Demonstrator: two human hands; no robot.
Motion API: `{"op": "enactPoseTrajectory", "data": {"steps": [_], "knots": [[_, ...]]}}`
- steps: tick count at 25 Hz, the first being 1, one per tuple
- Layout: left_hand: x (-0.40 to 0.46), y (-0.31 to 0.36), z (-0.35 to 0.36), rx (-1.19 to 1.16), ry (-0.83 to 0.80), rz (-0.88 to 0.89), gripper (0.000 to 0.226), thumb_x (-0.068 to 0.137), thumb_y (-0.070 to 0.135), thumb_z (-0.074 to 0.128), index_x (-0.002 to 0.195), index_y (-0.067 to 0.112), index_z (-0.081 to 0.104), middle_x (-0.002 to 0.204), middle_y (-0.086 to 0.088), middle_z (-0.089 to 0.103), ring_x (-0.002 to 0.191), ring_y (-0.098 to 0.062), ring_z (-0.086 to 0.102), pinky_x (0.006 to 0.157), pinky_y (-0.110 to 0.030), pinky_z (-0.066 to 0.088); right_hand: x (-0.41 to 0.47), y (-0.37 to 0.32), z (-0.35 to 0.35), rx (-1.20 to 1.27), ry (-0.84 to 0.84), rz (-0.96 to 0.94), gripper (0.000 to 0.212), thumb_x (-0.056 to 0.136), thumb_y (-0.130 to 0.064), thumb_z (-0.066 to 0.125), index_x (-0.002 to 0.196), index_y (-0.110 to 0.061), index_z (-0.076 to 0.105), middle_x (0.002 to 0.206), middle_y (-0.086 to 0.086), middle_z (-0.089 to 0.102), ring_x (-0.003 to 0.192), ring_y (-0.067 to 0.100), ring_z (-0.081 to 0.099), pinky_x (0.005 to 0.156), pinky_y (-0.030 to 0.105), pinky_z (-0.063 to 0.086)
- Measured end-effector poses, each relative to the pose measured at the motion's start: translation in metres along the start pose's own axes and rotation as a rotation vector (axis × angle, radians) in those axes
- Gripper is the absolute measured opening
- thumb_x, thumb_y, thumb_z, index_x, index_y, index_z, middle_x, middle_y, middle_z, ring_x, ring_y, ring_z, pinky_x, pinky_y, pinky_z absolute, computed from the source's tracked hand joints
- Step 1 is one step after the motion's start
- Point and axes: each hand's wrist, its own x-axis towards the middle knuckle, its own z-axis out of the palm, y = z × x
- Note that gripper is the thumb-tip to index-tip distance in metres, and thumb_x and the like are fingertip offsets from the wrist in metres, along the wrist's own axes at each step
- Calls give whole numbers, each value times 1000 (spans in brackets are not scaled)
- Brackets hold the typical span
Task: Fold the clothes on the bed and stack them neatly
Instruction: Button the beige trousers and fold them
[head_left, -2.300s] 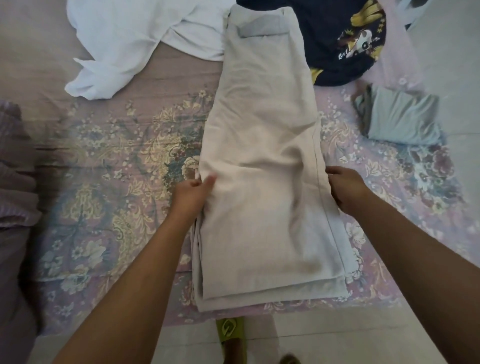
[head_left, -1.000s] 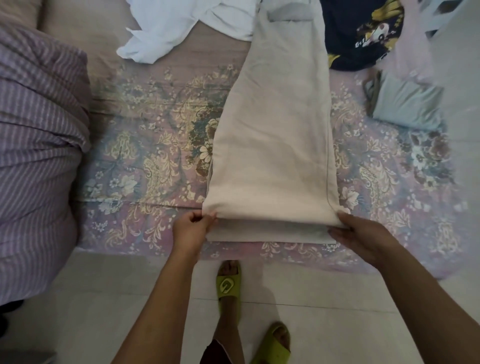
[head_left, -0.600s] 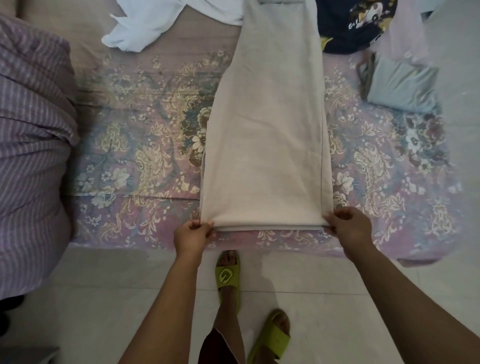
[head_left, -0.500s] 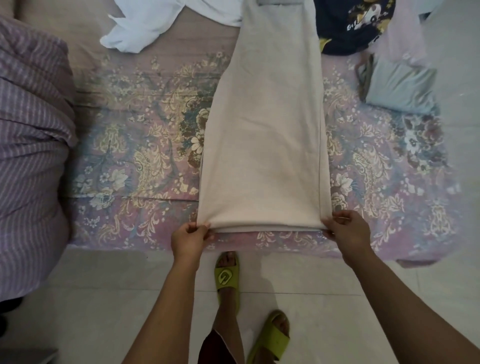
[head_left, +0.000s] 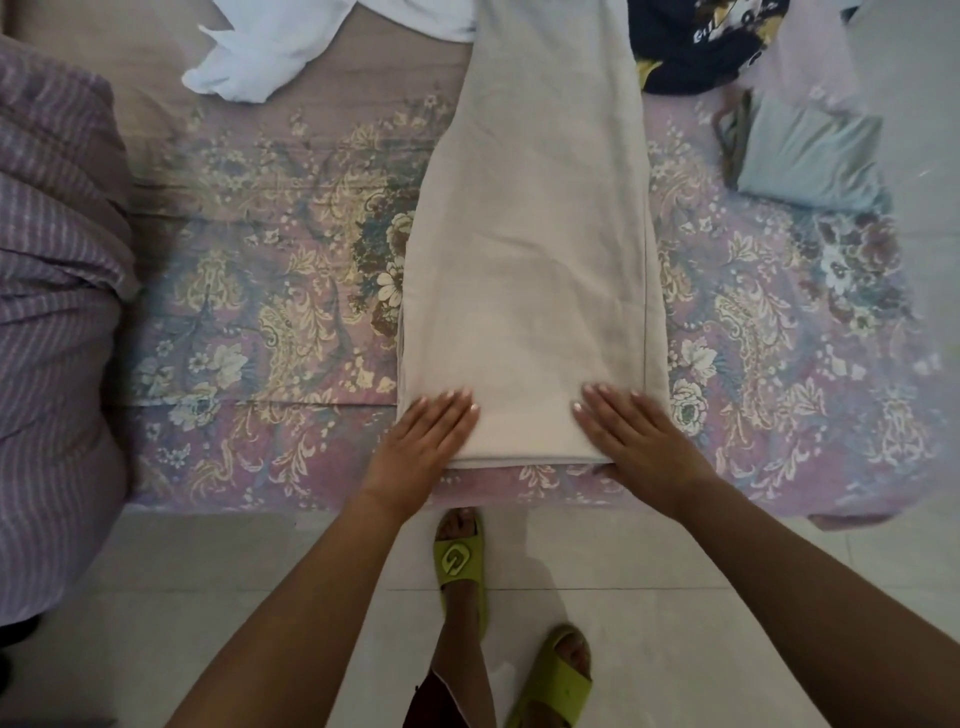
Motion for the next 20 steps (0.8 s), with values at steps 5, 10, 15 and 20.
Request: {"op": "enactPoseTrajectory", "data": {"steps": [5,10,15,20], "knots": [[-11,-4,0,41,101,71,46,71,-7,65,117,-6,67,119,-22,70,110,-34,69,93,-43,57,-12,17,0,10,53,-23,65,76,7,75,137,10,53,142,30,53,132,43,53,107,51,45],[-26,21,-40,9,-271,-7,46,91,6,62,136,1,57,140,-16,58,131,-29,57,111,-36,46,-40,-3,-26,147,-101,9,56,80,13,65,135,7,56,138,30,56,130,43,54,107,50,46],[-65,57,-103,-311,-620,-89,44,89,1,65,133,2,61,140,-18,57,127,-31,59,100,-39,53,-81,-17,-71,445,-552,-18,52,95,14,41,147,7,41,157,28,34,146,44,33,123,51,25],[3,3,-157,-678,-569,-410,27,93,-4,56,118,-7,69,122,-27,67,117,-38,62,101,-37,45,-35,34,-134,594,-523,233,27,103,-7,49,126,1,62,130,27,62,121,40,59,99,44,45]]}}
